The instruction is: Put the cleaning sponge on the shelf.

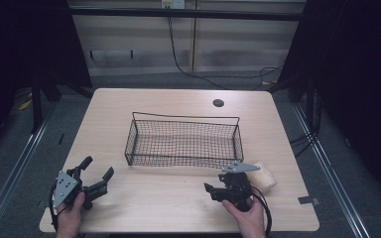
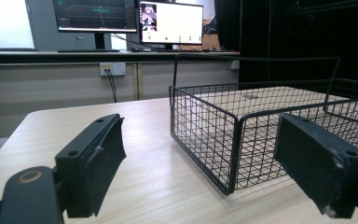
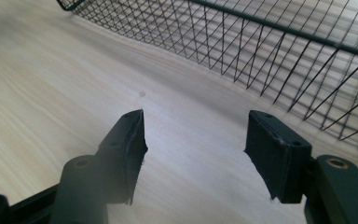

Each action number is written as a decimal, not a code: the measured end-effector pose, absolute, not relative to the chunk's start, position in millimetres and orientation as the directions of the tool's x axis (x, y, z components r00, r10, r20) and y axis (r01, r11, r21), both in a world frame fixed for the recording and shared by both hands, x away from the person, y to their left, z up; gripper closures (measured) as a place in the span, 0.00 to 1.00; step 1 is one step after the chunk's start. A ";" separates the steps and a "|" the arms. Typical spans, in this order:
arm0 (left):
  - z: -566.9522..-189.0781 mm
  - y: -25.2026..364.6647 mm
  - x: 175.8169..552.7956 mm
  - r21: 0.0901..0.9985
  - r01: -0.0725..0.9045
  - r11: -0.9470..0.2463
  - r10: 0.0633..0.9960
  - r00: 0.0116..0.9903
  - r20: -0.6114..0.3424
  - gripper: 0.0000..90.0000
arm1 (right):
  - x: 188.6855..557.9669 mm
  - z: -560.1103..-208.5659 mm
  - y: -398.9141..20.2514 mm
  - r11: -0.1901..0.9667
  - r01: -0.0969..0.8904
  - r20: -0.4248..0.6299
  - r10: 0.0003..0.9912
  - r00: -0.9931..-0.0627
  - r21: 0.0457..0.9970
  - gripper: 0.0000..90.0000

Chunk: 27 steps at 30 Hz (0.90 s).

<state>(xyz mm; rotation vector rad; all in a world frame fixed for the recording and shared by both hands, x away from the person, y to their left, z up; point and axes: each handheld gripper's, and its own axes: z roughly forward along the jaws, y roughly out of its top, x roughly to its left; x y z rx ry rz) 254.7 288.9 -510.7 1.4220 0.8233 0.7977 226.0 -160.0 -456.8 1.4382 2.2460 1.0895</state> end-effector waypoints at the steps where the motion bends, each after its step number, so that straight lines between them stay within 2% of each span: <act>1: -510.7 288.9 254.7 1.000 0.017 0.001 0.862 0.506 -0.010 0.17 | 226.0 -456.8 -160.0 0.229 0.668 0.170 0.863 -0.476 0.708 0.44; 5: -510.8 288.7 254.4 1.000 0.018 0.005 0.864 0.504 -0.013 0.17 | 226.2 -457.2 -159.7 0.235 0.684 0.177 0.861 -0.476 0.691 0.53; 7: -510.7 288.9 254.7 1.000 0.017 0.001 0.862 0.507 -0.010 0.17 | 226.1 -456.6 -160.2 0.234 0.688 0.173 0.867 -0.468 0.687 0.53; 10: -510.7 288.9 254.7 1.000 0.017 0.001 0.862 0.507 -0.010 0.17 | 226.5 -454.1 -163.1 0.221 0.704 0.201 0.863 -0.464 0.675 0.49; 13: -510.7 288.9 254.7 1.000 0.017 0.001 0.862 0.506 -0.010 0.17 | 226.9 -450.2 -167.5 0.213 0.714 0.251 0.838 -0.485 0.667 0.36; 14: -510.7 288.9 254.7 1.000 0.017 0.001 0.862 0.506 -0.009 0.17 | 226.6 -448.6 -168.9 0.217 0.712 0.267 0.823 -0.501 0.668 0.34; 20: -510.7 288.9 254.7 1.000 0.017 0.001 0.862 0.506 -0.010 0.17 | 225.2 -442.4 -172.4 0.229 0.716 0.253 0.829 -0.498 0.660 0.33; 24: -510.7 288.9 254.7 1.000 0.018 0.001 0.862 0.506 -0.010 0.17 | 226.6 -438.5 -176.4 0.215 0.737 0.297 0.816 -0.497 0.641 0.35; 27: -510.7 288.9 254.7 1.000 0.017 0.001 0.862 0.506 -0.010 0.17 | 226.1 -435.9 -177.9 0.221 0.742 0.285 0.825 -0.488 0.633 0.35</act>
